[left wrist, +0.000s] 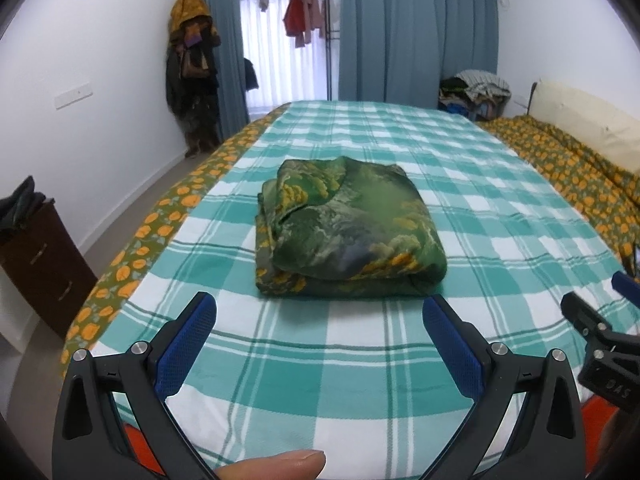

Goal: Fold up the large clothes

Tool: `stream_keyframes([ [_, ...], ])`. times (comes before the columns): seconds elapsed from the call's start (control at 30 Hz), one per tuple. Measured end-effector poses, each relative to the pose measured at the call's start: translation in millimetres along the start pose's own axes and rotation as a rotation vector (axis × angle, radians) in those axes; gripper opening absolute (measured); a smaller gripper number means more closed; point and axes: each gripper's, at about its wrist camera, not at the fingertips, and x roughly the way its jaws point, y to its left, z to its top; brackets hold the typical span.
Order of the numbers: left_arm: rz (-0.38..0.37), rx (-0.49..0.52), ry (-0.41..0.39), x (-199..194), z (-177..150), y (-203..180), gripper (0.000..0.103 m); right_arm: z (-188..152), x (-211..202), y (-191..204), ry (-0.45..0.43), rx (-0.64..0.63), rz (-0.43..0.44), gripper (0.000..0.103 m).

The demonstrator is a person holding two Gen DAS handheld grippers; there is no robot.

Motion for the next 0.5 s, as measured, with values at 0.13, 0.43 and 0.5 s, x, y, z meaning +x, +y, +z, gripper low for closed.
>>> stream_keyframes([
  [0.13, 0.016, 0.011, 0.014, -0.1, -0.5, 0.7, 0.103, 0.8, -1.8, 0.5, 0.017, 0.022, 0.052, 0.097],
  [0.43, 0.017, 0.023, 0.047, 1.9, -2.4, -1.9, 0.103, -4.2, 6.6, 3.4, 0.087, 0.024, 0.029, 0.097],
  [0.5, 0.011, 0.031, 0.057, 2.0, -3.2, -5.2, 0.103, -3.8, 4.4, 3.3, 0.088, 0.026, 0.024, 0.097],
])
